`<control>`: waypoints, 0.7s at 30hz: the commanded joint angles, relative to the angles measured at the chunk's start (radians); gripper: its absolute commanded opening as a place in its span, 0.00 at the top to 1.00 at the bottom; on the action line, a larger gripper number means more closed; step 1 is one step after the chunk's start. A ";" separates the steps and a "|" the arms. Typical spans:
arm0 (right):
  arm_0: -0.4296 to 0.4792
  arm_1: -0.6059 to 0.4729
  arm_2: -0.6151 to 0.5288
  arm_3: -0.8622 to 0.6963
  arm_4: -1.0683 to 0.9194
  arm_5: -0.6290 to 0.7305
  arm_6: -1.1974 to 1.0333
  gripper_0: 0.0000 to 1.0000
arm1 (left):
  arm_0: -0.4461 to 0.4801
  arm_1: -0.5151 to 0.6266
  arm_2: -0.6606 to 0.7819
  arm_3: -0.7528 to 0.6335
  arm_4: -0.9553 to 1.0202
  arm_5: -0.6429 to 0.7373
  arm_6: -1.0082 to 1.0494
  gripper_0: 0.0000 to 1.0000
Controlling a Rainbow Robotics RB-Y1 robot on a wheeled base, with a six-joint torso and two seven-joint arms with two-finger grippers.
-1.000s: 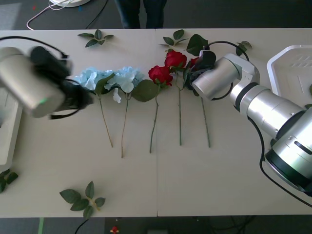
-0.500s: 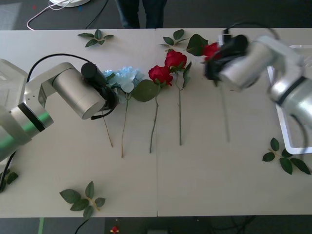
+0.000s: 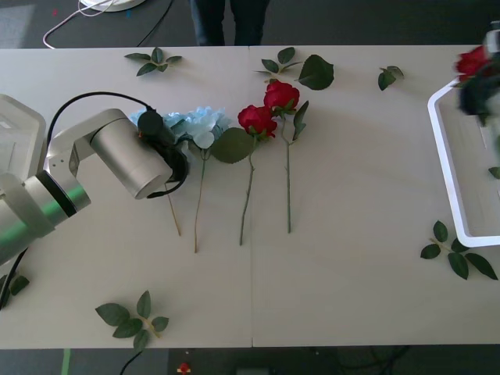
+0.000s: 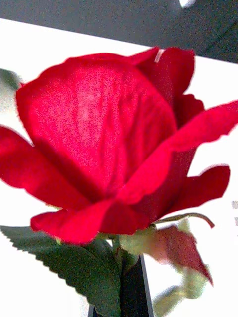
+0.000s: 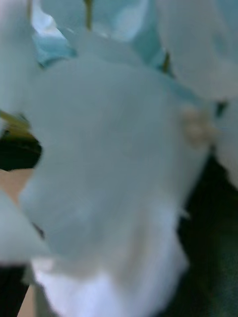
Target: Place the red flowers into the right box and the blue flowers into the left box. If a person shows an open palm, hand one flower to the person first, then continue sorting.
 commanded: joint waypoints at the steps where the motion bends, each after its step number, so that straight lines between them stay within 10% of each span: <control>1: -0.003 -0.096 -0.033 0.102 -0.055 -0.063 0.133 1.00 | 0.038 -0.014 -0.003 -0.002 -0.078 -0.011 0.006 0.00; 7: -0.005 -0.102 -0.033 0.265 -0.048 -0.160 0.223 1.00 | 0.066 -0.014 -0.003 0.000 -0.124 -0.013 0.020 0.04; 9: -0.005 -0.099 -0.033 0.298 -0.039 -0.186 0.243 1.00 | 0.068 -0.014 -0.003 0.001 -0.128 -0.013 0.021 0.23; 11: -0.005 -0.094 -0.033 0.332 -0.031 -0.209 0.269 1.00 | 0.066 -0.014 -0.003 0.000 -0.133 -0.013 0.021 0.78; 13: -0.005 -0.090 -0.033 0.352 -0.029 -0.223 0.277 1.00 | 0.066 -0.016 -0.003 0.000 -0.139 -0.013 0.023 1.00; 17: -0.005 -0.071 -0.033 0.386 0.014 -0.258 0.272 0.97 | 0.066 -0.016 -0.003 0.000 -0.144 -0.013 0.026 1.00; 19: -0.005 -0.064 -0.033 0.396 0.023 -0.278 0.268 0.00 | 0.066 -0.016 -0.003 0.000 -0.151 -0.013 0.030 1.00; 21: -0.005 -0.062 -0.033 0.396 0.023 -0.286 0.266 0.00 | 0.066 -0.016 -0.003 0.000 -0.156 -0.013 0.034 1.00</control>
